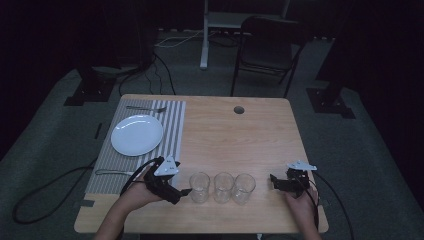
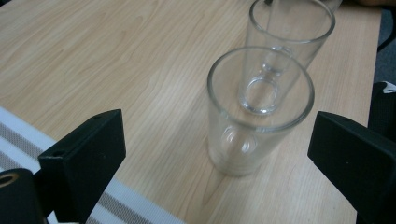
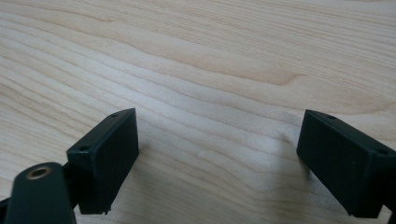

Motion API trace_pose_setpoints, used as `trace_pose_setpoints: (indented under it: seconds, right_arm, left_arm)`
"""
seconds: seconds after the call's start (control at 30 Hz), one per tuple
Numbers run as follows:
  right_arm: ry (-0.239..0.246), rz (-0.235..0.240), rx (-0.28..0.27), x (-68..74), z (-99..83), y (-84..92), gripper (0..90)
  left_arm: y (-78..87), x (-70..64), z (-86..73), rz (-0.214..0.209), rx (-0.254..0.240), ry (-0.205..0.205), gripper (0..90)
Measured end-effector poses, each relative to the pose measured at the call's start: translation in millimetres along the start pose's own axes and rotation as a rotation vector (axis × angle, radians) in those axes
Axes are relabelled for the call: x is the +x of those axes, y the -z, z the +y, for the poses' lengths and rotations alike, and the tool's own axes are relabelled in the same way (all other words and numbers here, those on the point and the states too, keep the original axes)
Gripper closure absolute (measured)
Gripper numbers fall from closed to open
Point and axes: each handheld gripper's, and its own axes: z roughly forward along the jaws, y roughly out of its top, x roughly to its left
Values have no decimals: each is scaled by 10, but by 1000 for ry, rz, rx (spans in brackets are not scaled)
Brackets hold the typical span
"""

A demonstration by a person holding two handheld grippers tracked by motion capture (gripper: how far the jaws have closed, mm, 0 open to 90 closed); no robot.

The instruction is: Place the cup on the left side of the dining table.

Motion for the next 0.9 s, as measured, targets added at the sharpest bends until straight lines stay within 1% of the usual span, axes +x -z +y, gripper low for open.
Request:
trace_pose_setpoints:
  seconds: [0.03, 0.1, 0.13, 0.17, 0.23, 0.27, 0.4, 0.43, 0.5, 0.53, 0.57, 0.63, 0.67, 0.7, 0.77, 0.8, 0.83, 0.9]
  right_arm:
    - [0, 0, 0, 0, 0, 0, 124]
    - [0, 0, 0, 0, 0, 0, 124]
    - [0, 0, 0, 0, 0, 0, 124]
    - [0, 0, -1, 0, 0, -1, 124]
    - [-1, 0, -1, 0, 0, -1, 124]
    - [0, 0, -1, 0, 0, -1, 124]
    - [-1, 0, -1, 0, 0, -1, 124]
    - [0, 0, -1, 0, 0, -1, 124]
    - [0, 0, -1, 0, 0, -1, 124]
    - [0, 0, -1, 0, 0, -1, 124]
    - [0, 0, -1, 0, 0, -1, 124]
    - [0, 0, -1, 0, 0, -1, 124]
    - [-1, 0, -1, 0, 0, -1, 124]
    - [0, 0, -1, 0, 0, -1, 124]
    - [0, 0, -1, 0, 0, -1, 124]
    - [0, 0, -1, 0, 0, -1, 124]
    - [-1, 1, -1, 0, 0, -1, 124]
    - [0, 0, -1, 0, 0, -1, 124]
  left_arm:
    - [-19, -9, 28, 6, 0, -6, 47]
    - [-55, -22, 77, -10, 7, -13, 47]
    - [-83, -39, 114, 3, 10, -24, 47]
    - [-106, -47, 143, -13, 16, -29, 47]
    - [-145, -66, 193, -9, 21, -39, 47]
    - [-166, -75, 220, -25, 27, -41, 47]
    - [-244, -120, 321, -34, 42, -62, 47]
    - [-258, -125, 347, -48, 50, -68, 47]
    - [-285, -147, 401, -47, 54, -77, 47]
    - [-295, -156, 429, -59, 57, -78, 47]
    - [-308, -167, 456, -54, 56, -85, 47]
    - [-339, -179, 515, -67, 66, -91, 47]
    - [-355, -193, 545, -56, 66, -98, 47]
    - [-372, -202, 576, -64, 73, -104, 47]
    - [-411, -232, 638, -63, 80, -116, 47]
    - [-434, -242, 668, -78, 86, -122, 47]
    - [-459, -257, 697, -74, 89, -129, 47]
    - [-518, -275, 750, -84, 95, -143, 47]
